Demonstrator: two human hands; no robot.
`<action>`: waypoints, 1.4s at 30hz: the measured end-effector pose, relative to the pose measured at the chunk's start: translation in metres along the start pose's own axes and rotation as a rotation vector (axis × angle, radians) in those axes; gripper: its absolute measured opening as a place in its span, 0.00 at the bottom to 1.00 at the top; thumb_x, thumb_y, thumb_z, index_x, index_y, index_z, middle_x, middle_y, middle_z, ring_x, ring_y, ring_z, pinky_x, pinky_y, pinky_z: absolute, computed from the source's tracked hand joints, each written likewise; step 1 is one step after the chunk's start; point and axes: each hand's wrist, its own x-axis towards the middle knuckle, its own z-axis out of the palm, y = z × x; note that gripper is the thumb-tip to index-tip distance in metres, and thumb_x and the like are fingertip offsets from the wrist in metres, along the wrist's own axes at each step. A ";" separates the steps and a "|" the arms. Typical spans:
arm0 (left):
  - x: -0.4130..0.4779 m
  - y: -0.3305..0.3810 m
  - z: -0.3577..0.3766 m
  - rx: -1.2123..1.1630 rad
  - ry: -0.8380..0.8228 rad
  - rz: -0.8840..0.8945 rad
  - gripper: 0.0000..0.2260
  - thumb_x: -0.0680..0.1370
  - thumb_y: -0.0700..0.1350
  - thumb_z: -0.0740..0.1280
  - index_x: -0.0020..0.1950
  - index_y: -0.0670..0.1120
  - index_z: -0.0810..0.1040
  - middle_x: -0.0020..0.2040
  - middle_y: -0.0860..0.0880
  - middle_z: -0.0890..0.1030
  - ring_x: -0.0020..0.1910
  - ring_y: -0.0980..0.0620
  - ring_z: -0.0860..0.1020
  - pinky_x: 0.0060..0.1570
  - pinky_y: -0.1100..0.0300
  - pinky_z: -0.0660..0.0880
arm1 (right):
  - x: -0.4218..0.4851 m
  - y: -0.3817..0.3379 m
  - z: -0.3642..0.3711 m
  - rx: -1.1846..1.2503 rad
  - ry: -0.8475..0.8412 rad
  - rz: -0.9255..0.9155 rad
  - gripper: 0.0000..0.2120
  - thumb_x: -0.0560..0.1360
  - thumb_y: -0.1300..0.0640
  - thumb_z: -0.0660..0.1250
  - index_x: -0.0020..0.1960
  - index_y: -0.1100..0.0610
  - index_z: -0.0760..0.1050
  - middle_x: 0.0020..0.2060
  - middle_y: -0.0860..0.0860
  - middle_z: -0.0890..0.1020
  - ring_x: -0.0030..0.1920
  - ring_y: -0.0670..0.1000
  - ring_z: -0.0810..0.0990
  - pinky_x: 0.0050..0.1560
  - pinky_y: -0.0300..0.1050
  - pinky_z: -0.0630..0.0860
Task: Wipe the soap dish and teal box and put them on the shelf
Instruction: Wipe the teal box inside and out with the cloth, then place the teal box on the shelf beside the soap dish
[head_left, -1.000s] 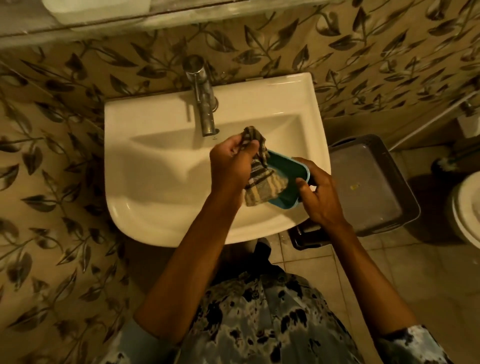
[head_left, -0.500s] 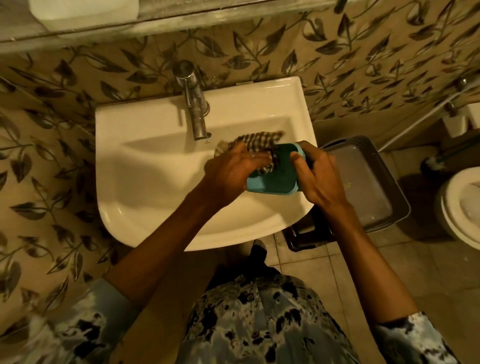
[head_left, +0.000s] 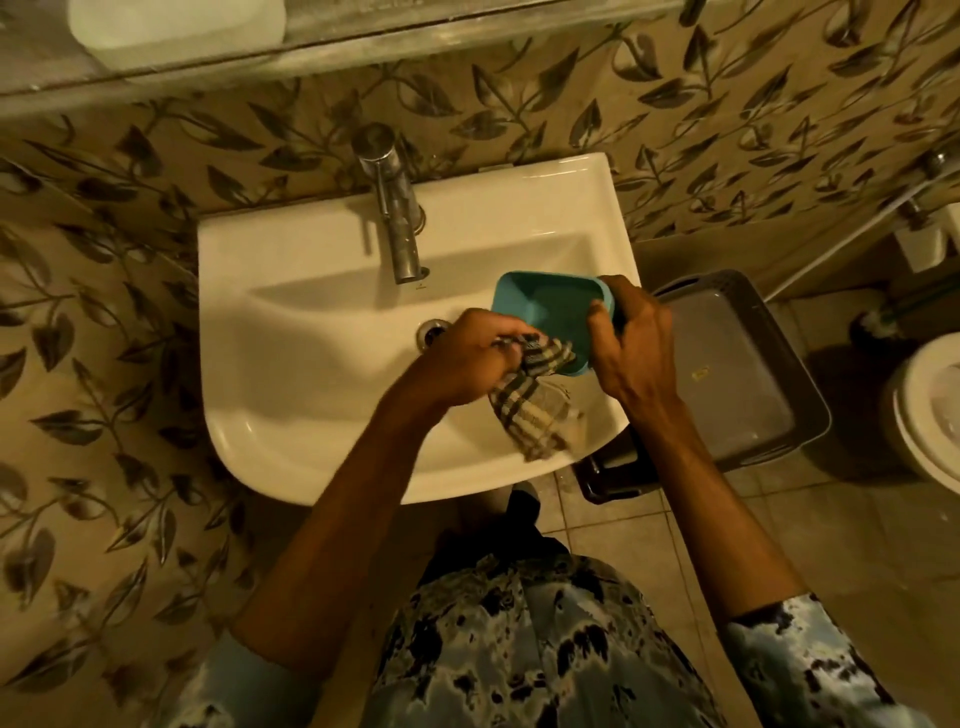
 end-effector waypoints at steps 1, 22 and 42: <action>-0.007 -0.006 -0.007 -0.173 -0.002 -0.032 0.14 0.78 0.32 0.57 0.59 0.42 0.78 0.50 0.44 0.80 0.43 0.55 0.76 0.36 0.71 0.73 | 0.000 0.005 -0.002 -0.007 0.012 0.018 0.21 0.75 0.46 0.55 0.53 0.60 0.78 0.42 0.56 0.82 0.40 0.52 0.81 0.38 0.49 0.81; 0.057 -0.101 -0.178 -1.156 0.731 0.084 0.17 0.82 0.38 0.49 0.66 0.50 0.69 0.63 0.42 0.75 0.57 0.45 0.78 0.56 0.47 0.77 | -0.010 0.010 0.012 0.104 -0.067 0.141 0.18 0.77 0.49 0.56 0.59 0.57 0.77 0.45 0.50 0.81 0.44 0.44 0.79 0.39 0.38 0.78; -0.026 -0.023 -0.092 -0.419 0.409 0.251 0.17 0.79 0.51 0.61 0.67 0.52 0.70 0.64 0.50 0.77 0.61 0.52 0.77 0.51 0.55 0.79 | 0.050 -0.075 0.007 0.544 -0.227 0.294 0.08 0.81 0.50 0.57 0.53 0.53 0.70 0.46 0.47 0.78 0.48 0.50 0.80 0.29 0.47 0.81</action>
